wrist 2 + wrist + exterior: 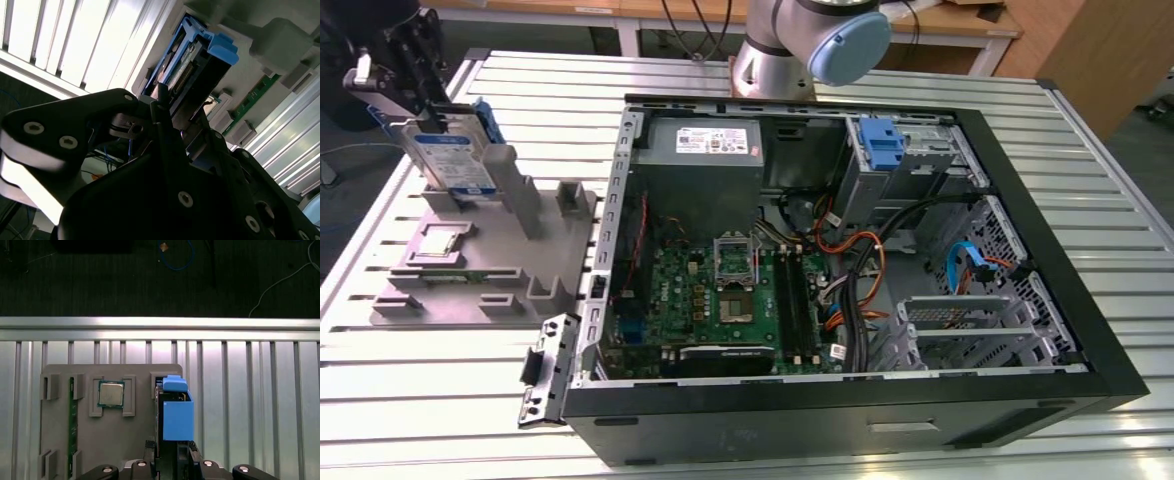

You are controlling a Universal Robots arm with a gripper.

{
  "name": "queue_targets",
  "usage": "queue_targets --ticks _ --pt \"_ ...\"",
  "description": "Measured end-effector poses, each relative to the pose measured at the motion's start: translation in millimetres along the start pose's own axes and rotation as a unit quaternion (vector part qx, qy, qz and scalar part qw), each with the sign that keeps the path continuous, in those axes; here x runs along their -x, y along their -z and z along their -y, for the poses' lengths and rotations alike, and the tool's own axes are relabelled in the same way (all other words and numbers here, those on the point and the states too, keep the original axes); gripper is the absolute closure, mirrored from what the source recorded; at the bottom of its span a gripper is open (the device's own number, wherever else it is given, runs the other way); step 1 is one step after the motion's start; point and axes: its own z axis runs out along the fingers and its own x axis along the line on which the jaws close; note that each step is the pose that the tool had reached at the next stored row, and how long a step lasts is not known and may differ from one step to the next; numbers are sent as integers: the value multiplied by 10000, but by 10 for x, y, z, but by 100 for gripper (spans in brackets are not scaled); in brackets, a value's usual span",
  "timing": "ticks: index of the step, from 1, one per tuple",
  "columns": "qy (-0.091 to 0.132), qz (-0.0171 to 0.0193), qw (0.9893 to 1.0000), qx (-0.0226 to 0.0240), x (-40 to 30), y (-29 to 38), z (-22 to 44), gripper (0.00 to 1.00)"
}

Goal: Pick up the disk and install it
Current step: 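Pick up the disk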

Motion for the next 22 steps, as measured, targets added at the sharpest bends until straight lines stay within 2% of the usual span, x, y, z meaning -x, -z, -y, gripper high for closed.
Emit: queue_targets --ticks 4,8,22 --pt "0 0 10000 0 0 4 0 65" --pt "0 0 10000 1 2 42 -2 65" --pt "0 0 10000 0 17 316 -13 65"
